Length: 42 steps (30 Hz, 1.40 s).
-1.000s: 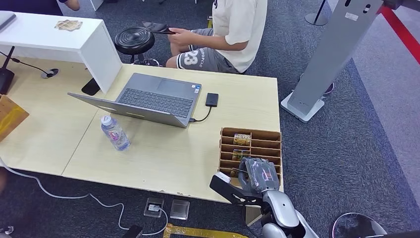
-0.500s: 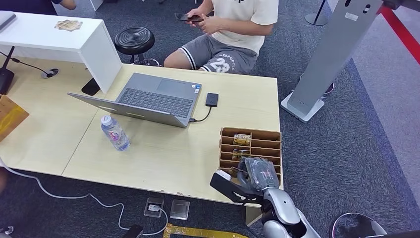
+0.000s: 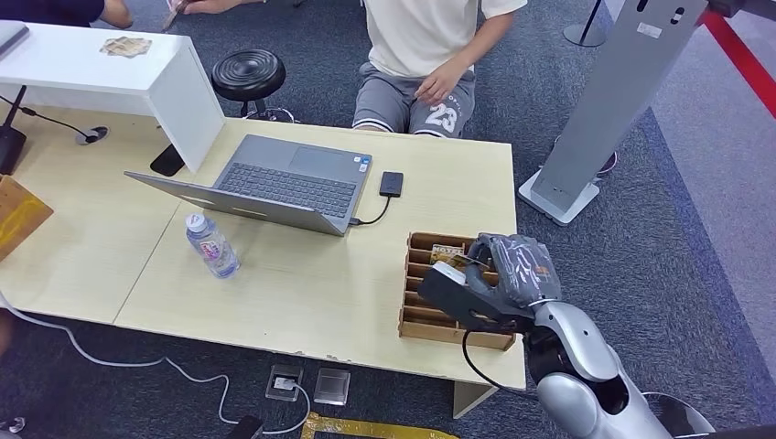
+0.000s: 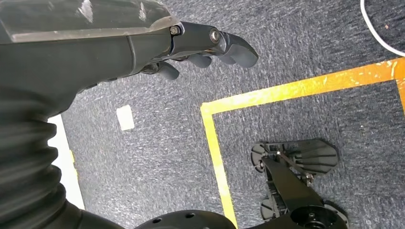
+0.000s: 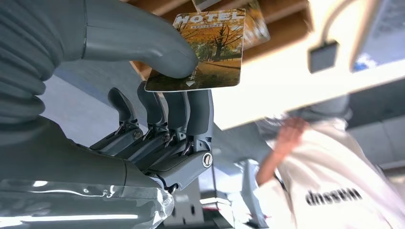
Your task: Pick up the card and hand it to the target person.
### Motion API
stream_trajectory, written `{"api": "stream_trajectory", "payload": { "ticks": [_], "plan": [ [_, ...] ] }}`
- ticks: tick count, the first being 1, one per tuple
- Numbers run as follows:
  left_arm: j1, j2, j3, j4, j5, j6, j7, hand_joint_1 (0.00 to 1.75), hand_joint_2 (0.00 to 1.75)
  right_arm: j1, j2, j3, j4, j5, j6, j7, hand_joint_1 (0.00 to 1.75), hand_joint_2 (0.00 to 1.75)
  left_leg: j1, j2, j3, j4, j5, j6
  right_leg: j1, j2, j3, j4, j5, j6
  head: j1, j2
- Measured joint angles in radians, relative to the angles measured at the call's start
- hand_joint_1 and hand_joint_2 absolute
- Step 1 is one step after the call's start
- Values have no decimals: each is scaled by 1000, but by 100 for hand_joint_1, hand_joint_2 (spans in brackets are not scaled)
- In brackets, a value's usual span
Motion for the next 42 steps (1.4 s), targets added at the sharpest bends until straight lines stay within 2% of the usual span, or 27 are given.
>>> {"api": "stream_trajectory", "payload": {
  "ticks": [5, 12, 16, 20, 40, 42],
  "plan": [
    [-1, -1, 0, 0, 1, 0, -2, 0, 175, -38, 7, 1, -12, 27, -83, -88, 140, 175, 0, 0, 0, 0, 0, 0, 0, 0, 0, 0, 0, 0, 0, 0],
    [-11, -6, 0, 0, -8, 0, -1, 0, 175, -53, 65, 4, 113, 78, -325, -253, 140, 175, 0, 0, -1, 0, 0, 0, 0, 0, 0, 0, 0, 0, 0, 0],
    [-16, -9, 0, 0, -18, 0, 5, 0, 175, -55, 94, 2, 201, 110, -442, -303, 140, 175, 0, -1, 0, 0, 0, 0, 0, 0, 0, 0, 0, 0, 0, 0],
    [-22, -11, 0, -1, -25, 0, 14, 0, 175, -54, 109, -3, 262, 158, -523, -316, 140, 175, 0, 0, 0, 0, 0, 0, 0, 0, 0, 0, 0, 0, 0, 0],
    [-26, -12, 0, -2, -34, 0, 21, 0, 175, -53, 127, -4, 354, 194, -591, -293, 140, 175, 0, 0, 0, 0, 0, 0, 0, 0, 0, 0, 0, 0, 1, 0],
    [-26, -12, 0, -2, -35, 0, 22, 0, 175, -53, 128, -4, 359, 194, -592, -293, 70, 175, 0, 0, 0, 0, 0, 0, 0, 0, 0, 0, 0, 0, 1, 0]
  ]
}}
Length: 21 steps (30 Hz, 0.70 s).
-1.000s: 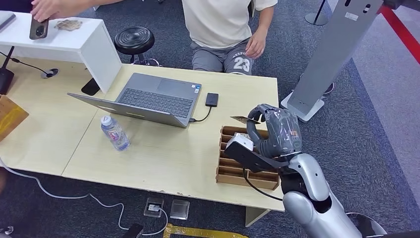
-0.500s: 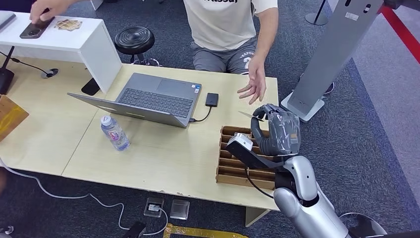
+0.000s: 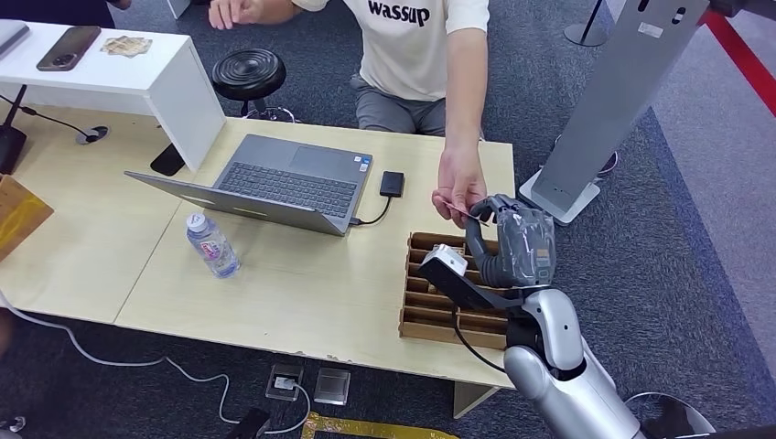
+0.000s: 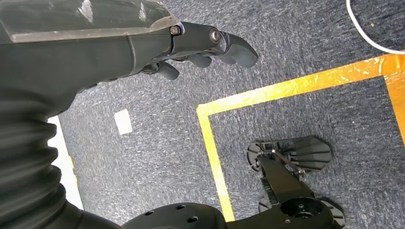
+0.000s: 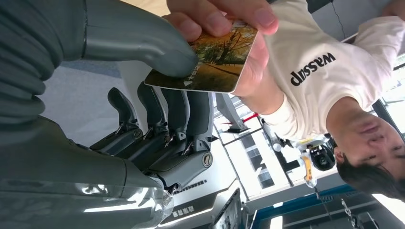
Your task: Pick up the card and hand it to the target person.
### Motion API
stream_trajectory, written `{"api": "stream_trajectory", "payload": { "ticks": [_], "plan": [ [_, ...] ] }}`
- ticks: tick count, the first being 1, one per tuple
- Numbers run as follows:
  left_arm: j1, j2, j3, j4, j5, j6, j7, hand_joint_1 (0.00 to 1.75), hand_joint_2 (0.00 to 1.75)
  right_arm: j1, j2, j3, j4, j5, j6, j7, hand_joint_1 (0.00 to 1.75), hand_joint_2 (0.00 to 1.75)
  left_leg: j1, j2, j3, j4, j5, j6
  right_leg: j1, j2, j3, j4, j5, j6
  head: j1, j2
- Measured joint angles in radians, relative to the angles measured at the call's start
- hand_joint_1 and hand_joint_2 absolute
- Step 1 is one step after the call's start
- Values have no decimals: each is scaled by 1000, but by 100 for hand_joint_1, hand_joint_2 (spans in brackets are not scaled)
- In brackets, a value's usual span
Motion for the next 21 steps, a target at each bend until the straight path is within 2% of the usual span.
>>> {"api": "stream_trajectory", "payload": {
  "ticks": [2, 3, 7, 11, 14, 21],
  "plan": [
    [0, 0, 0, 0, -4, 0, 3, 0, 175, 0, 1, 0, 4, 1, -2, 0, 0, 175, 0, 0, 0, 0, 0, 0, 0, 0, 0, 0, 0, 0, 0, 0],
    [0, 0, 0, 0, -8, 0, 6, 0, 175, 0, 1, 0, 6, 3, -3, 1, 0, 175, 0, 0, 0, 0, 0, 0, 0, 0, 0, 0, 0, 0, 0, 0],
    [0, 0, 0, 0, -11, 0, 14, 0, 0, 0, 2, 1, 13, 13, -8, 10, 0, 175, 0, 0, 0, 0, 0, 0, 0, 0, 0, 0, 0, 0, 0, 0],
    [2, 0, 0, 0, -3, 0, 9, 0, 0, 3, 3, 0, 12, -6, -9, 32, 0, 175, 0, 0, 0, 0, 0, 0, 0, 0, 0, 0, 0, 0, 0, 0],
    [7, 0, 1, 0, 4, 0, 4, 0, 0, 17, 2, -4, -7, -83, -7, 42, 0, 175, 0, 0, 0, 0, 0, 0, 0, 0, 0, 0, 0, 0, 0, 0],
    [26, 1, 3, 0, 22, 0, -11, 0, 0, 106, -15, -48, -121, -492, 1, -50, 0, 175, 0, 0, 0, 0, 0, 0, 0, 0, -1, 0, 0, 0, -1, 0]
  ]
}}
